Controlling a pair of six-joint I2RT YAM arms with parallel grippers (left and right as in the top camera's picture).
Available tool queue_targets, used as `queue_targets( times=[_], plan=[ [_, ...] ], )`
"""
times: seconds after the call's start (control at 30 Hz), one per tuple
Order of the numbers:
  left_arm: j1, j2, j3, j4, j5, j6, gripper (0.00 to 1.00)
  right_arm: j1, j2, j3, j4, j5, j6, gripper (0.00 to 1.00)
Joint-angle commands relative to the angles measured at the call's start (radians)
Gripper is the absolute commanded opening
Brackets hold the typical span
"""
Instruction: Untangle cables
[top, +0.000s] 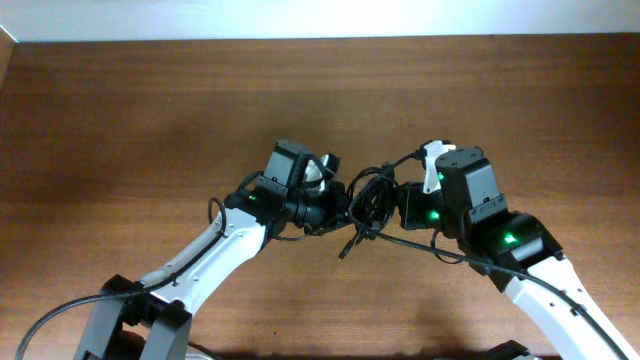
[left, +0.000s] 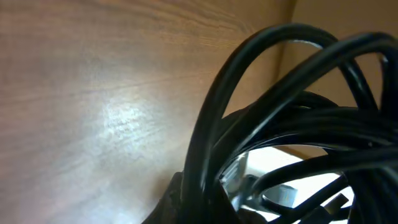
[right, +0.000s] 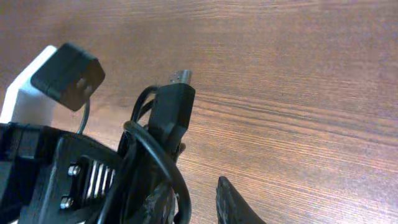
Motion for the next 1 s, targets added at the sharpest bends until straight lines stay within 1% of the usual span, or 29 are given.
queue_targets(
  times=[0.0, 0.07, 0.1, 0.13, 0.17, 0.23, 0.27, 0.33, 0.37, 0.47, 0.5, 0.53, 0.57, 0.6, 0.63, 0.67, 0.7, 0.73, 0.77, 0.83, 0.87, 0.9, 0.97],
  plan=[
    [-0.009, -0.024, 0.005, 0.057, 0.043, 0.283, 0.0, 0.0, -0.021, 0.015, 0.014, -0.065, -0.078, 0.23],
    [-0.009, -0.024, 0.004, 0.105, 0.043, 0.354, 0.0, 0.0, -0.021, 0.015, 0.01, -0.086, -0.078, 0.22],
    [-0.009, -0.024, 0.004, 0.138, 0.043, 0.445, 0.0, 0.0, -0.021, 0.015, 0.011, -0.117, -0.086, 0.23],
    [-0.009, -0.024, 0.004, 0.153, 0.043, 0.493, 0.0, 0.0, -0.021, 0.015, 0.01, -0.132, -0.092, 0.2],
    [-0.006, -0.024, 0.004, 0.154, 0.004, 0.513, 0.0, 0.0, -0.021, 0.015, 0.009, -0.186, -0.128, 0.05],
    [-0.002, -0.024, 0.005, 0.154, -0.108, 0.513, 0.0, 0.0, -0.021, 0.015, -0.002, -0.225, -0.145, 0.04],
    [-0.002, -0.024, 0.005, 0.152, -0.208, 0.514, 0.0, 0.0, -0.022, 0.015, -0.02, -0.224, -0.145, 0.04],
    [-0.002, -0.024, 0.004, 0.151, -0.356, 0.518, 0.0, 0.0, -0.04, 0.015, -0.059, -0.224, -0.172, 0.04],
    [-0.002, -0.024, 0.005, 0.151, -0.394, 0.562, 0.0, 0.0, -0.06, 0.015, -0.076, -0.224, -0.196, 0.04],
    [-0.002, -0.024, 0.005, 0.156, -0.4, 0.776, 0.0, 0.0, -0.122, 0.015, -0.12, -0.225, -0.291, 0.04],
    [-0.002, -0.024, 0.005, 0.181, -0.337, 0.845, 0.0, 0.001, -0.136, 0.015, -0.156, -0.237, -0.334, 0.04],
    [-0.002, -0.024, 0.004, 0.221, -0.259, 0.877, 0.0, 0.001, -0.141, 0.015, -0.185, -0.284, -0.397, 0.04],
    [-0.002, -0.024, 0.005, 0.289, -0.203, 0.884, 0.0, 0.001, -0.143, 0.015, -0.216, -0.335, -0.447, 0.04],
    [-0.002, -0.024, 0.004, 0.345, -0.187, 0.904, 0.0, 0.001, -0.143, 0.015, -0.232, -0.371, -0.487, 0.04],
    [-0.002, -0.024, 0.005, 0.364, -0.188, 0.937, 0.0, 0.001, -0.143, 0.015, -0.245, -0.401, -0.531, 0.04],
    [-0.002, -0.024, 0.004, 0.379, -0.188, 1.042, 0.0, 0.001, -0.151, 0.015, -0.262, -0.408, -0.555, 0.04],
    [-0.002, -0.024, 0.005, 0.389, -0.195, 1.114, 0.0, 0.001, -0.157, 0.015, -0.275, -0.407, -0.568, 0.04],
    [-0.002, -0.024, 0.004, 0.402, -0.195, 1.155, 0.0, 0.001, -0.159, 0.015, -0.274, -0.402, -0.571, 0.04],
    [-0.002, -0.024, 0.004, 0.402, -0.2, 1.164, 0.0, 0.001, -0.159, 0.015, -0.274, -0.391, -0.571, 0.04],
    [-0.002, -0.024, 0.004, 0.389, -0.322, 1.164, 0.0, 0.001, -0.159, 0.015, -0.281, -0.37, -0.583, 0.04],
    [-0.002, -0.024, 0.004, 0.413, -0.378, 1.165, 0.0, 0.001, -0.159, 0.015, -0.298, -0.373, -0.621, 0.04],
    [-0.002, -0.024, 0.005, 0.447, -0.379, 1.204, 0.0, 0.001, -0.159, 0.015, -0.329, -0.376, -0.685, 0.04],
    [-0.002, -0.024, 0.005, 0.507, -0.368, 1.223, 0.0, 0.001, -0.159, 0.015, -0.344, -0.345, -0.691, 0.04]
  ],
)
